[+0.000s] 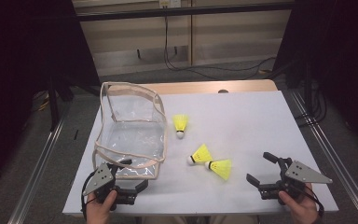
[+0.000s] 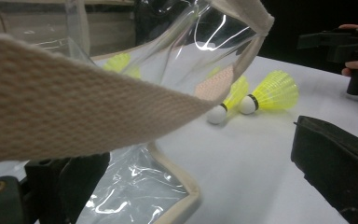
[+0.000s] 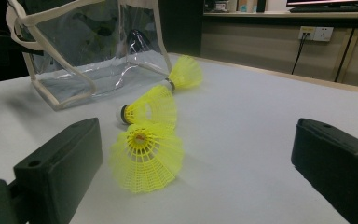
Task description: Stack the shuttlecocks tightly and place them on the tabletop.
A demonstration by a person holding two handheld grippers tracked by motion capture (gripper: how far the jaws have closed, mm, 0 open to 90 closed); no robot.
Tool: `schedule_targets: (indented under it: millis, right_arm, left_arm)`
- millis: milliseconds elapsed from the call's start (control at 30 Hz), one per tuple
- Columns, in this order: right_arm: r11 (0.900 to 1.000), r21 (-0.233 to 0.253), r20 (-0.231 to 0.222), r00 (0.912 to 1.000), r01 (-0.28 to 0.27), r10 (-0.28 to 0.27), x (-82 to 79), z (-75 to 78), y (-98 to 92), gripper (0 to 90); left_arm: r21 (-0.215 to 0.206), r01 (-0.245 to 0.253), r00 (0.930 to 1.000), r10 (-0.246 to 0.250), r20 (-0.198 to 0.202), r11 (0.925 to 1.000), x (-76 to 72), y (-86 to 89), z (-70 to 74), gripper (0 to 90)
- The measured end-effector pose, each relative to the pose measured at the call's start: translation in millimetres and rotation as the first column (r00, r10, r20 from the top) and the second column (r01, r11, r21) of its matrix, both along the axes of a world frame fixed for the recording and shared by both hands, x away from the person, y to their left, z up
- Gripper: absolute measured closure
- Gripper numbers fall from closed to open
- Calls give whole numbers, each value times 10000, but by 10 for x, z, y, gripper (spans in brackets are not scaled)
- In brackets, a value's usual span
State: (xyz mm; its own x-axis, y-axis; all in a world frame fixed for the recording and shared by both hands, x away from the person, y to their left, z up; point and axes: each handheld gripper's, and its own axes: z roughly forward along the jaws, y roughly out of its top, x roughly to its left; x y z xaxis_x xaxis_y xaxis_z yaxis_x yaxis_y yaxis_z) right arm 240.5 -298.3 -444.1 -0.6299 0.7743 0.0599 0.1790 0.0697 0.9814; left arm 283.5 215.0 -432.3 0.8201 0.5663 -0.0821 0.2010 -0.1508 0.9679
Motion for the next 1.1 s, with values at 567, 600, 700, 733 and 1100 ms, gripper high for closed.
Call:
schedule_targets:
  millis: [567, 600, 700, 733, 1100]
  right_arm:
    - [9998, 185, 314, 9995, 80, -86, -39, 51, -58, 24]
    - [9998, 167, 295, 9995, 77, -82, -38, 51, -62, 25]
    - [9998, 173, 263, 9996, 61, -65, -31, 47, -61, 25]
    - [9998, 198, 252, 9997, 23, -28, -29, 50, -58, 25]
    - [9998, 141, 354, 9993, -112, 107, 8, 73, -13, 26]
  left_arm:
    - [-150, 813, 9963, -816, -253, 9966, -120, -210, 4, 22]
    - [-106, 856, 9958, -859, -312, 9963, -128, -220, -7, 22]
    - [21, 1018, 9935, -1016, -507, 9948, -137, -258, -31, 25]
    - [101, 1109, 9922, -1101, -584, 9938, -138, -278, -41, 28]
    - [332, 1347, 9895, -1326, -583, 9903, -135, -423, -53, 30]
